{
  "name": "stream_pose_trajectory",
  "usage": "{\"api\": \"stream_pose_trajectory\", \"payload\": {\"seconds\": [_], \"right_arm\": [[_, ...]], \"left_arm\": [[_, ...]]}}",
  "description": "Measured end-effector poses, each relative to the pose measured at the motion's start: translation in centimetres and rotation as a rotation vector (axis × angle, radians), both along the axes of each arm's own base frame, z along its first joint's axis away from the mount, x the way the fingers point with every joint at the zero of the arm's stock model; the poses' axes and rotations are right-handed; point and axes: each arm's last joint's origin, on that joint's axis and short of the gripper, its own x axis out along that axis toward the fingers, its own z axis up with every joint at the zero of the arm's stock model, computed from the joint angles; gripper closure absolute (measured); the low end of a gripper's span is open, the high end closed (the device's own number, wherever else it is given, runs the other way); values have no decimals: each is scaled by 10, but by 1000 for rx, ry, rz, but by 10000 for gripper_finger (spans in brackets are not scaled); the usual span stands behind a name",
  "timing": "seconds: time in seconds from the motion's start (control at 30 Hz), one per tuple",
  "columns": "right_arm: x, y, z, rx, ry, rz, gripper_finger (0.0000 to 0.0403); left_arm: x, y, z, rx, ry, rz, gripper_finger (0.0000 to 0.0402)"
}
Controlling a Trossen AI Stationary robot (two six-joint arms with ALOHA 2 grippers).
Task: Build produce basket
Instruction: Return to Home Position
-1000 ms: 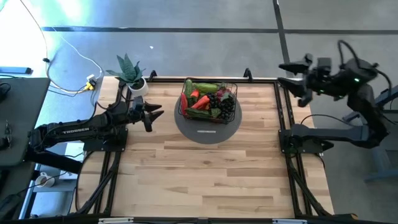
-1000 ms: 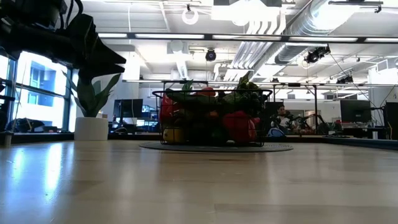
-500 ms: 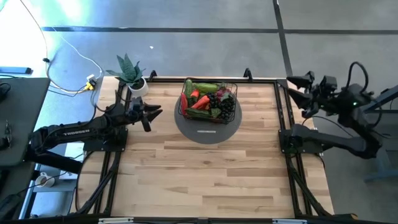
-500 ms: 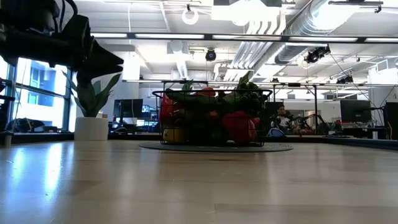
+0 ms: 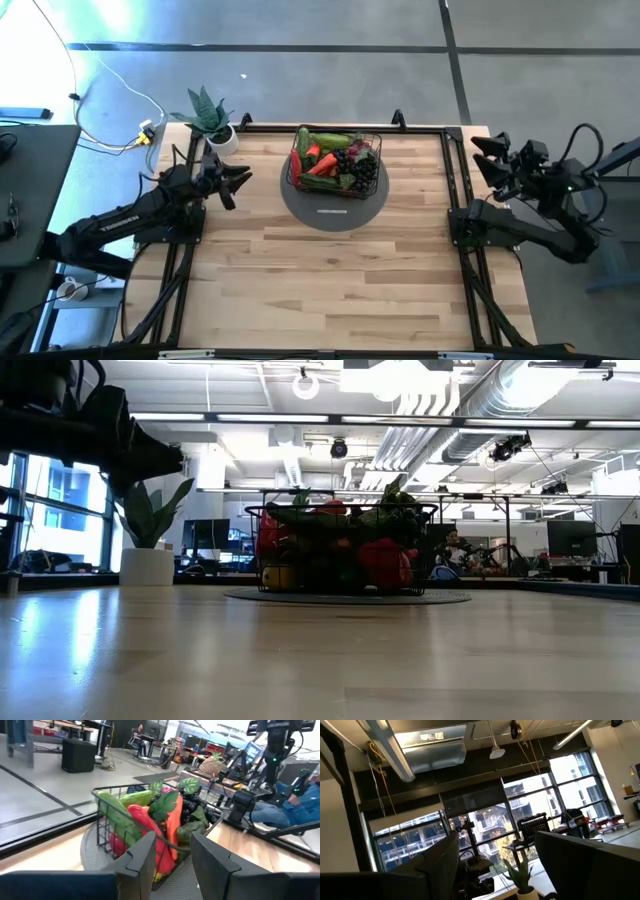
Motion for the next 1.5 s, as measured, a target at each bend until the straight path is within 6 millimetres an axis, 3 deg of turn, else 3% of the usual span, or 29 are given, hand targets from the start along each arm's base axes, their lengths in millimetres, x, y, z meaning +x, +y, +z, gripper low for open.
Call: {"api": "stream_pose_trajectory", "payload": {"seconds": [0.23,0.57,1.1,1.5], "right_arm": [[-8,3,-10,0,10,-2,160],[-3,1,-18,15,77,-6,160],[49,-21,-95,122,209,7,160],[59,-27,-131,112,401,-80,160]], "left_arm": [[-10,-2,-5,0,49,45,292],[-10,1,-14,17,37,77,292],[-9,2,-17,77,76,78,292],[-10,2,-17,77,78,86,292]]}}
